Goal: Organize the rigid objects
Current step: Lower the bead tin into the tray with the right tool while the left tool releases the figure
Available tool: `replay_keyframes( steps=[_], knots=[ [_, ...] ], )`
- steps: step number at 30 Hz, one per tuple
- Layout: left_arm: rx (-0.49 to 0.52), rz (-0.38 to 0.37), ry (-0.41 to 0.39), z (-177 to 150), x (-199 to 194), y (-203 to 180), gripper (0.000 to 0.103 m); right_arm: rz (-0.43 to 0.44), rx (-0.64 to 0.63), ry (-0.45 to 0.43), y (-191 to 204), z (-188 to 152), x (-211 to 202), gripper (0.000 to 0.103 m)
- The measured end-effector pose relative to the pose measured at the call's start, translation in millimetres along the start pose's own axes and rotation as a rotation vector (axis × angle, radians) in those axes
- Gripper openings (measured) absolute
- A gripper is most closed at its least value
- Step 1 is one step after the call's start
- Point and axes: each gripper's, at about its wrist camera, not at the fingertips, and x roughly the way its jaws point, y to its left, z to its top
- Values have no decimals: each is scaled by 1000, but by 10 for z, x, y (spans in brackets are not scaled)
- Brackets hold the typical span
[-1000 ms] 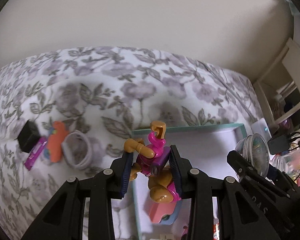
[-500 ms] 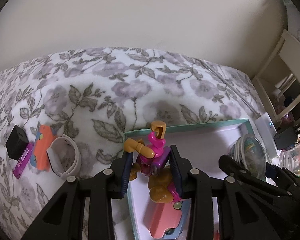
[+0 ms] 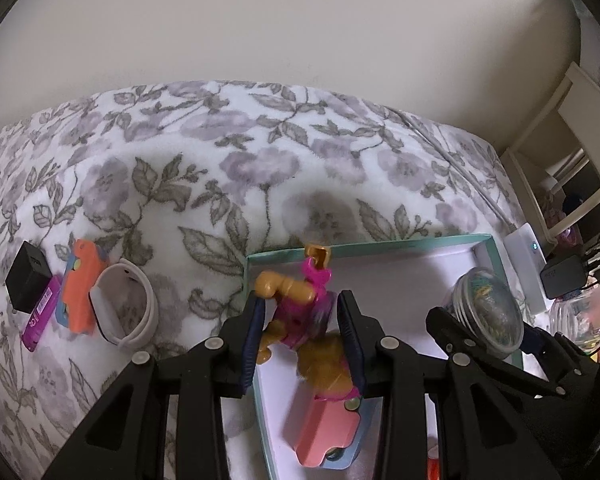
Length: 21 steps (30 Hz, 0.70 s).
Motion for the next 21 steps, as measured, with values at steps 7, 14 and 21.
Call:
replay_keyframes(
  steps=[7, 14, 21],
  knots=[
    [-7, -8, -2, 29, -79, 21, 44, -13, -16, -16, 18, 18, -61, 76],
    [-29, -14, -35, 88, -273, 77, 45, -14, -27, -68, 32, 70, -270, 77],
    [-63, 61, -75, 149, -444, 265, 50, -27, -18, -113, 23, 109, -462, 83]
  ],
)
